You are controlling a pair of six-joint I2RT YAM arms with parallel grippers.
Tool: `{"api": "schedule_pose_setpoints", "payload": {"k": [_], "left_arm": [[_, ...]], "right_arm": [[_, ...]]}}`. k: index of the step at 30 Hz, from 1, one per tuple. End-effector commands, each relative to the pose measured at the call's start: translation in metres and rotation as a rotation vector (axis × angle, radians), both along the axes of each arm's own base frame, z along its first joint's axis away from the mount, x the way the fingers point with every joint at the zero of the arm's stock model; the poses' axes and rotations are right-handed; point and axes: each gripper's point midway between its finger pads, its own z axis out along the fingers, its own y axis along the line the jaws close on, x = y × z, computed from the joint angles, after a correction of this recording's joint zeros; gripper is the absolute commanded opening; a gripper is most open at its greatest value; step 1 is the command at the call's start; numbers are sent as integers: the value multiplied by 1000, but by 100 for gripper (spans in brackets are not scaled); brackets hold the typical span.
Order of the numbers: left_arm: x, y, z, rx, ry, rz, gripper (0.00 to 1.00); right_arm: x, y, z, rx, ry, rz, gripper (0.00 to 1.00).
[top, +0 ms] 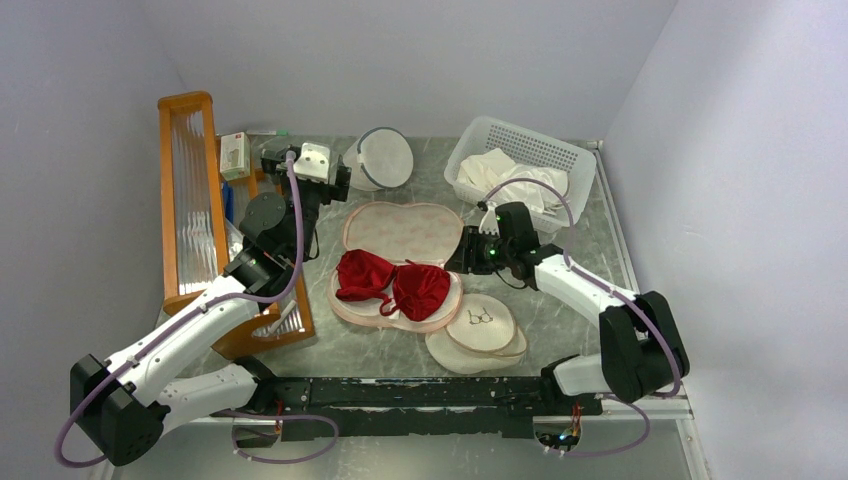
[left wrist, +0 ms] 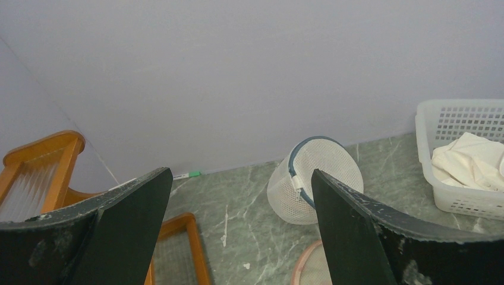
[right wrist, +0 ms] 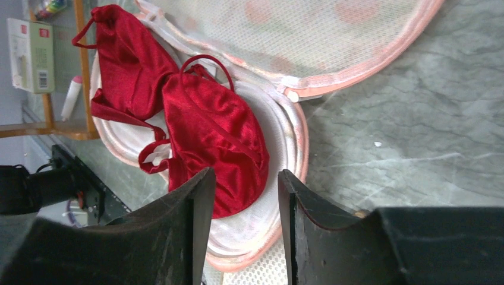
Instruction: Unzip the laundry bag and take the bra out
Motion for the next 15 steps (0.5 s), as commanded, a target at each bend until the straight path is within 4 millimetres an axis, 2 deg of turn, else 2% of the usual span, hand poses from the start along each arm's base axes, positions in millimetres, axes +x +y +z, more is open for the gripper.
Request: {"api": "schedule_pose_setpoints", "payload": {"k": [1,4,15], "left_arm": [[0,1,17,-31,-32,-7,99],[0,0,18,-30,-33,-12,99],[0,-1,18,-29,-32,-16,99]], "right_arm": [[1,7,-3,45,4,17,41],[-1,7,-10,47,22,15,35],[-14,11,-36,87,90,28,31]]}}
